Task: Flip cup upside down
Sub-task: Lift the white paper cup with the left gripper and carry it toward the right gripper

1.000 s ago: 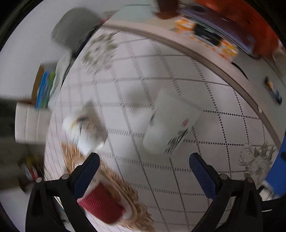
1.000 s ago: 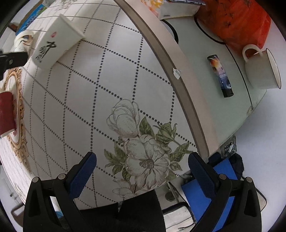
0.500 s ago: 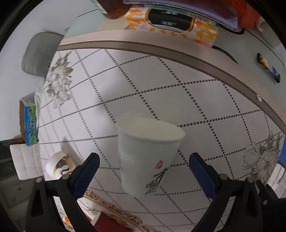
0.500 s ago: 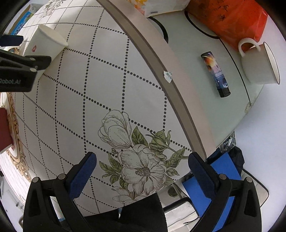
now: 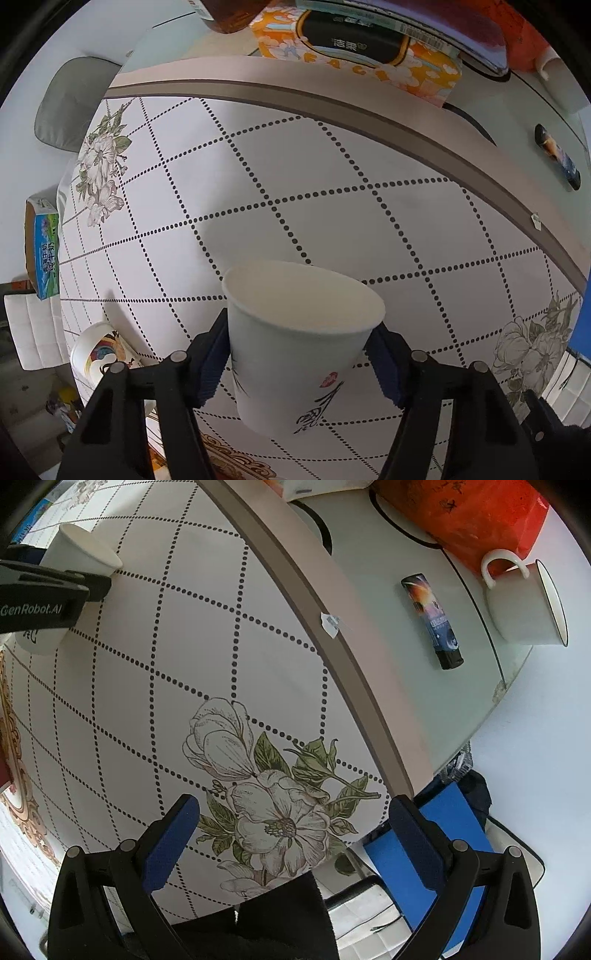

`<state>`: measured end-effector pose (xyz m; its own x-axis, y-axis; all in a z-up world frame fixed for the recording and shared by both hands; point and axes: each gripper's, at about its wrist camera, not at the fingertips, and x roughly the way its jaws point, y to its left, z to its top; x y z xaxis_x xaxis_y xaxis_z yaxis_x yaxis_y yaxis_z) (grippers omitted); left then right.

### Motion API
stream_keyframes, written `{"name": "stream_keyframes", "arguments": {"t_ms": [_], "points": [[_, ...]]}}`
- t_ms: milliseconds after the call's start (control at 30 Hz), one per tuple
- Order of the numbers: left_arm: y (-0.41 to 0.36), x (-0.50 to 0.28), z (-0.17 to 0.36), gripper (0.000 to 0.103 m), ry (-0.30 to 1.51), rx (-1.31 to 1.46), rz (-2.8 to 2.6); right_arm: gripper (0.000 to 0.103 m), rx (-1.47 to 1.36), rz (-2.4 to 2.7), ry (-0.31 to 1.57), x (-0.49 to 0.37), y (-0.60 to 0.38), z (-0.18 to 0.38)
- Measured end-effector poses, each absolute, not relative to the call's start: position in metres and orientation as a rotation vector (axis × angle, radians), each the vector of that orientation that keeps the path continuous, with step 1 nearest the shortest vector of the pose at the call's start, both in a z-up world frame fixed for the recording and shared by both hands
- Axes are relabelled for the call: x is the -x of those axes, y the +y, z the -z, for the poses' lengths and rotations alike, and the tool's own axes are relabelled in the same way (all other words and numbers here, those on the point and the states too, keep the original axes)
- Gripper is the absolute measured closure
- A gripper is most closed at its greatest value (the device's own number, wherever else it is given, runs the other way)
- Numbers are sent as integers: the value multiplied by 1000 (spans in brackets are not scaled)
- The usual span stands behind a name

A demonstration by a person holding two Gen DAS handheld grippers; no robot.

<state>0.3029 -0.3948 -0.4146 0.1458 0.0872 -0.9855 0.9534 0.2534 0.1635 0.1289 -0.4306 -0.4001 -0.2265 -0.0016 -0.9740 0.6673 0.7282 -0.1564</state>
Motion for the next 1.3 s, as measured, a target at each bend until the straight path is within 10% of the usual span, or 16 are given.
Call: {"name": "stream_keyframes", "arguments": {"t_ms": [1300], "points": [[-149, -273, 379, 39, 1872, 15, 305, 0, -367, 423, 1674, -115, -387, 371]]}}
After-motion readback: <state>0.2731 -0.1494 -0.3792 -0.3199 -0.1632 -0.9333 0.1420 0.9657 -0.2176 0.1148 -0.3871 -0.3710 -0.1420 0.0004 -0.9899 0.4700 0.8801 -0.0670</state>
